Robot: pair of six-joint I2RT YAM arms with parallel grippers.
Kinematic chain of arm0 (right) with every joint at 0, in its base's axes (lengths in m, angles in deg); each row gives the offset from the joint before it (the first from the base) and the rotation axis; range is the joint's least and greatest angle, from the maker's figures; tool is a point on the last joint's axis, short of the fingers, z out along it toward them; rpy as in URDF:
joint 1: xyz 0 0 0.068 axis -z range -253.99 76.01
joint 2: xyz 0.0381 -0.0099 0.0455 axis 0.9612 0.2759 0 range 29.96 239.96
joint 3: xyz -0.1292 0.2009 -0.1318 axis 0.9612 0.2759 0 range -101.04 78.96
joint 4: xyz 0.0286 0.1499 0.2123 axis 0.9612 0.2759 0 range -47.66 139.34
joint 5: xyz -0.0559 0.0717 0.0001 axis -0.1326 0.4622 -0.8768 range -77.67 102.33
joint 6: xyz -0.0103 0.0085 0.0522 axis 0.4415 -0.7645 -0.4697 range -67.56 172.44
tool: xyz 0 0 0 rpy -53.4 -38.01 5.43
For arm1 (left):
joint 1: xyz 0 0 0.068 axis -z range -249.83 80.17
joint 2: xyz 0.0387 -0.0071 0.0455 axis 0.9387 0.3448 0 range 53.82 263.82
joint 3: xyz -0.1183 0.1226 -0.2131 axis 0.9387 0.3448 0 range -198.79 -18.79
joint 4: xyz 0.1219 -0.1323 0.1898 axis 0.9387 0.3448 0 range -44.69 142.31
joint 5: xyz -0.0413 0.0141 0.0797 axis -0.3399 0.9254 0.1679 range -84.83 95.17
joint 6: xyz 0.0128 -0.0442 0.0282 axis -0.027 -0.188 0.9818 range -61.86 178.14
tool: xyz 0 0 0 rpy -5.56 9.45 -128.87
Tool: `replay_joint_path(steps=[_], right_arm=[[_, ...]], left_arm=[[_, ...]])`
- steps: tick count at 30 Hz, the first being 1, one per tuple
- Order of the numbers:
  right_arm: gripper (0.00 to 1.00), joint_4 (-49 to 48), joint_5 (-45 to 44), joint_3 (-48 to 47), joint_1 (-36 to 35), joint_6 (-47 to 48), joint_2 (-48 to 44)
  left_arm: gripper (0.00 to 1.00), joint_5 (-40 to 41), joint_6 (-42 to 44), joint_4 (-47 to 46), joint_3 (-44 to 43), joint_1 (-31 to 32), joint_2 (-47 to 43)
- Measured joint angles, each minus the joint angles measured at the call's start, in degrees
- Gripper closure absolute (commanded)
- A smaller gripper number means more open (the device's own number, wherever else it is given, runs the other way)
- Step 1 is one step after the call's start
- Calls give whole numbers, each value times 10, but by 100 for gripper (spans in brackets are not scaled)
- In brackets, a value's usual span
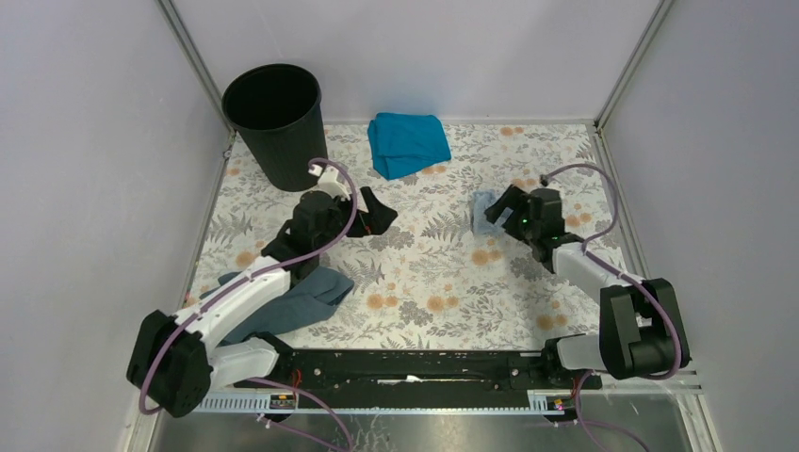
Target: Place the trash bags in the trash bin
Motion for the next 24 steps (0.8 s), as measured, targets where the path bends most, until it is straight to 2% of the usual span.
replay_joint_path(steps=[4, 8, 9, 13, 16, 20, 24], right_arm=[[0, -5, 23, -8, 67, 1, 9], [3, 30, 35, -77, 80, 29, 52], [6, 39, 43, -99, 80, 37, 69], [32, 56, 93, -164, 80, 60, 133], [42, 61, 149, -171, 76, 70, 158], [39, 65, 213, -158, 35, 73, 160], [35, 62, 259, -120, -56, 74, 134]], left_arm=[[1, -58, -28, -70, 32, 7, 34], [1, -86, -40, -99, 44, 21, 56], [1, -90, -41, -106, 44, 25, 60], [1, -96, -43, -117, 44, 34, 63], [1, -95, -40, -114, 44, 37, 62], [1, -84, -31, -97, 44, 40, 55], [1, -70, -19, -83, 44, 40, 55]])
